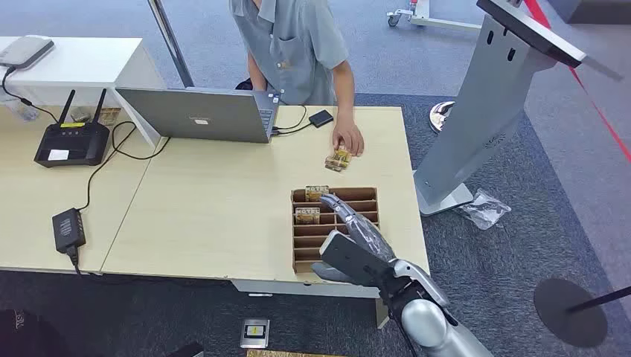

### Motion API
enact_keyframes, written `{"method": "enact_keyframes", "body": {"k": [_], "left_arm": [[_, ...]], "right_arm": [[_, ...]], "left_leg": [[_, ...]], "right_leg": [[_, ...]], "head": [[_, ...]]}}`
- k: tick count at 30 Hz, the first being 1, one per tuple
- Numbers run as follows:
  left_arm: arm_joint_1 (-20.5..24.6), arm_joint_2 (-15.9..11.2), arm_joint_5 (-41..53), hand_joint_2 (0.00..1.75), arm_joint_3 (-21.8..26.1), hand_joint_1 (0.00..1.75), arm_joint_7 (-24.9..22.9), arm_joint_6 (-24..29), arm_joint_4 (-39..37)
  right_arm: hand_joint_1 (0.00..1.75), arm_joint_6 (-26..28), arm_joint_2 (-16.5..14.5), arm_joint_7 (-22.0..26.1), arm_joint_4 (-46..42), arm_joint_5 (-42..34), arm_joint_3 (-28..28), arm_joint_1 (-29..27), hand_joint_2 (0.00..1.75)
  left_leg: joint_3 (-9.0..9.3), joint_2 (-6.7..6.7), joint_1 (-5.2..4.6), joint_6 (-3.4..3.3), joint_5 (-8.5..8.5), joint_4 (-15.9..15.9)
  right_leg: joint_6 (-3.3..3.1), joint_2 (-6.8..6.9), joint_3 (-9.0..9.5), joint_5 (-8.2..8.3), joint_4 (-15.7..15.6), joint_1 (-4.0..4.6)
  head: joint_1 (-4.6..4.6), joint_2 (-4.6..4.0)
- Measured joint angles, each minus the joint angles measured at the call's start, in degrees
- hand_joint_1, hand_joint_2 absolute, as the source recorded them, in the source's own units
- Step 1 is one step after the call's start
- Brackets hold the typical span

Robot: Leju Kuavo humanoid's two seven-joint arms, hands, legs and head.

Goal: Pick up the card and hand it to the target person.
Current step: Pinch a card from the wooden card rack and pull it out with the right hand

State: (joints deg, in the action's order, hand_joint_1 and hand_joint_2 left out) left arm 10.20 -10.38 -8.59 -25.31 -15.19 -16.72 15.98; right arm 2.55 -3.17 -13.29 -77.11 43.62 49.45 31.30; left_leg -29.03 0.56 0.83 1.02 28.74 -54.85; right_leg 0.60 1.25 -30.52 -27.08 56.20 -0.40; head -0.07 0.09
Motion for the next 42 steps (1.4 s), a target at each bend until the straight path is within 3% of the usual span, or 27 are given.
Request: {"method": "enact_keyframes", "body": {"k": [20, 31, 42], "left_arm": [[-0.16, 0.0, -0.19, 0.0, 0.02, 0.0, 0.16, 0.0, 0.0], [-0.27, 0.0, -0.3, 0.0, 0.07, 0.0, 0.2, 0.0, 0.0], [-1.68, 0.14, -1.28, 0.0, 1.37, 0.0, 0.24, 0.0, -0.11]], "right_arm": [[1.06, 0.15, -0.48, 0.16, 0.64, 0.22, 0.38, 0.34, 1.75], [1.21, 0.27, -0.84, 0.28, 1.21, 0.37, 0.72, 0.6, 1.75], [1.37, 3.95, -7.11, 0.27, 11.59, 3.19, 5.51, 3.76, 1.75]], "left_leg": [[0.0, 0.0, 0.0, 0.0, 0.0, 0.0], [0.0, 0.0, 0.0, 0.0, 0.0, 0.0], [-0.04, 0.0, 0.0, 0.0, 0.0, 0.01]], "right_leg": [[0.0, 0.0, -0.01, 0.0, 0.0, 0.0], [0.0, 0.0, -0.02, 0.0, 0.0, 0.0], [0.02, 0.0, -0.06, -0.01, 0.0, 0.0]], "head": [[-0.01, 0.0], [-0.02, 0.0], [-0.01, 0.0]]}}
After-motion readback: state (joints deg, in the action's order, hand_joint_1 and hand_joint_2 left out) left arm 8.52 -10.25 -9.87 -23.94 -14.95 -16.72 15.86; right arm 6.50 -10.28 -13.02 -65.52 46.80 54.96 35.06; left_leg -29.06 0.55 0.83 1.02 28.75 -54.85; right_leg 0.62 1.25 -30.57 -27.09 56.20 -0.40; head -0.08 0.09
